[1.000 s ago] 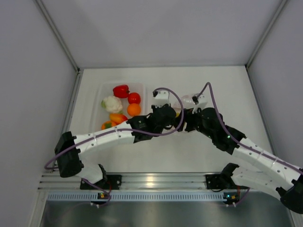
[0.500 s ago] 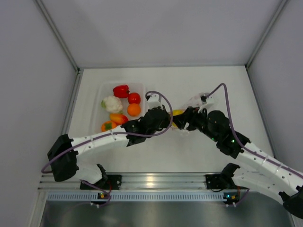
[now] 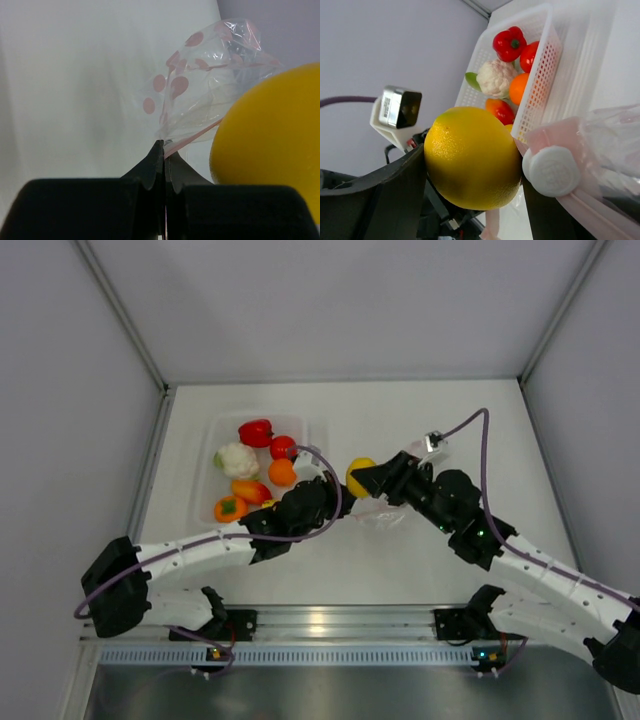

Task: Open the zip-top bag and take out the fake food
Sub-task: Pick up the fake fruit from the zipper food storage bag, then place the fake fruit in the bin.

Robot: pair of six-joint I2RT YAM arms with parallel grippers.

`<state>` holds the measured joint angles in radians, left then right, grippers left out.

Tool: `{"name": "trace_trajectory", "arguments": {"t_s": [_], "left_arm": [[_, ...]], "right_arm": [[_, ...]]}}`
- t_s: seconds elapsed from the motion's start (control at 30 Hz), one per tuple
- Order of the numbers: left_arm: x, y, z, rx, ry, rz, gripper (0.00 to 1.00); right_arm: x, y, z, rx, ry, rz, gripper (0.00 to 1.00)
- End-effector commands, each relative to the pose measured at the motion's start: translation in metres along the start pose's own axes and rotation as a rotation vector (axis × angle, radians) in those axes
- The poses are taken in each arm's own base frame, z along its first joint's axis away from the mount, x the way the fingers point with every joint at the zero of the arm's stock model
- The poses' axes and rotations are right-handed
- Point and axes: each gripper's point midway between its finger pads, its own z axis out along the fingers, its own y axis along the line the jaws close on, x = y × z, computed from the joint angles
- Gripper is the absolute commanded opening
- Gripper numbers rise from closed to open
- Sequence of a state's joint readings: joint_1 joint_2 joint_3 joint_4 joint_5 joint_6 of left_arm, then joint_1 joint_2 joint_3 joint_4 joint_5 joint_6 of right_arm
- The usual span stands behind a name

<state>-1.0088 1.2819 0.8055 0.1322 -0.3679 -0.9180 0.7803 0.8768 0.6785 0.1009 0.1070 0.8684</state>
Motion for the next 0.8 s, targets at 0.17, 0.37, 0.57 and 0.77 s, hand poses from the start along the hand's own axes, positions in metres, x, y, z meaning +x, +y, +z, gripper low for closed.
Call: {"name": "trace_trajectory", "arguments": {"t_s": [0.17, 0.37, 0.57, 0.77], "left_arm": [[0.007, 0.065, -0.013, -0.166, -0.079, -0.117, 0.00], [-0.002, 0.056, -0.016, -0.138, -0.120, -0.119, 0.00], [-0.019, 0.036, -0.023, -0.082, -0.191, -0.167, 0.00], [-0.048, 0.033, -0.026, -0.128, -0.322, -0.159, 0.00]], "right_arm": [[-0.085, 0.049, 0.012, -0.176, -0.329, 0.229, 0.00], [-0.085, 0.074, 0.019, -0.295, -0.299, 0.329, 0.00], [-0.073, 0.088, 0.033, -0.323, -0.248, 0.375, 0.00], [-0.053, 0.100, 0.044, -0.306, -0.149, 0.444, 0.00]]}}
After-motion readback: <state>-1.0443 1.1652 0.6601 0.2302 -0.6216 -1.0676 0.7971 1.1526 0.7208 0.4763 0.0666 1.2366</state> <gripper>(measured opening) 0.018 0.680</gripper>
